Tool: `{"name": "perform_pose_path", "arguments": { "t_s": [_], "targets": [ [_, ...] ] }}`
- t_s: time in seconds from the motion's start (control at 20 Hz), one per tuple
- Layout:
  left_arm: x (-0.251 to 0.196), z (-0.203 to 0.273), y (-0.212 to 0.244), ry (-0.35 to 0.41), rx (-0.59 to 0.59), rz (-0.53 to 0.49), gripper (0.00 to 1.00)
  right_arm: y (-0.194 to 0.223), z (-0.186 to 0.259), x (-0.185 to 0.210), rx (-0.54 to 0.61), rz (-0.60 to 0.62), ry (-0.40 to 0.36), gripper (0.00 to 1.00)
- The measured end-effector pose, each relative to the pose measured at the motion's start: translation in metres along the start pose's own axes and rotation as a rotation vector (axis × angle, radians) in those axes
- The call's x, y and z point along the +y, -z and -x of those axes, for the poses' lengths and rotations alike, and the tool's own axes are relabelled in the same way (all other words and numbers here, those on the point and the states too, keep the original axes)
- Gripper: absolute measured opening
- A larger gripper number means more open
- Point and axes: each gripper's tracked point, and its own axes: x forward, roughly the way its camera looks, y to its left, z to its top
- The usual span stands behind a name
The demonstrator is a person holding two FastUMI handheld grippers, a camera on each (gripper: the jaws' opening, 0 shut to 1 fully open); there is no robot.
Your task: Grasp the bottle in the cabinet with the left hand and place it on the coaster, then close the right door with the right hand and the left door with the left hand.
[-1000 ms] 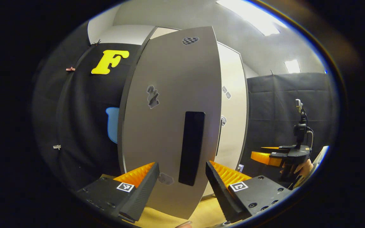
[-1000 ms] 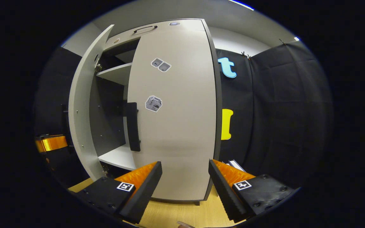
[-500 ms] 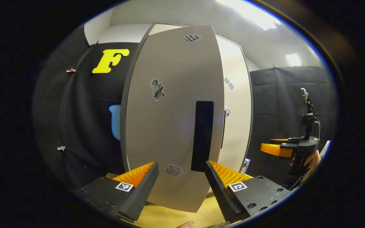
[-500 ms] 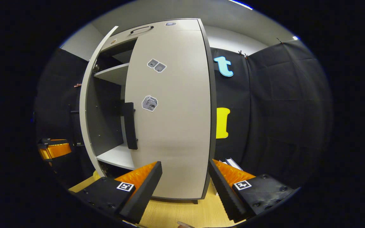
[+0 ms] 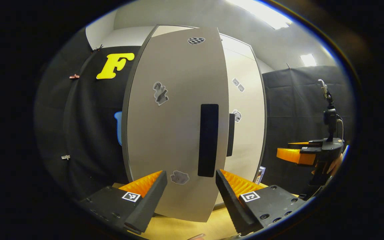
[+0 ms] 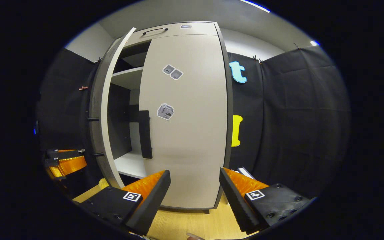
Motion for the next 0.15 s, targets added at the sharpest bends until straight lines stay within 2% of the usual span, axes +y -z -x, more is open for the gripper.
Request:
{"name": "perform_pose_path", "arguments": {
  "t_s": [0.15],
  "targets": [
    [0.005, -0.0026, 0.0006, -0.043, -0.007, 0.001, 0.93, -0.0039, 0.0034, 0.0045, -0.009, 0.015, 0.01, 0.98]
  ]
}}
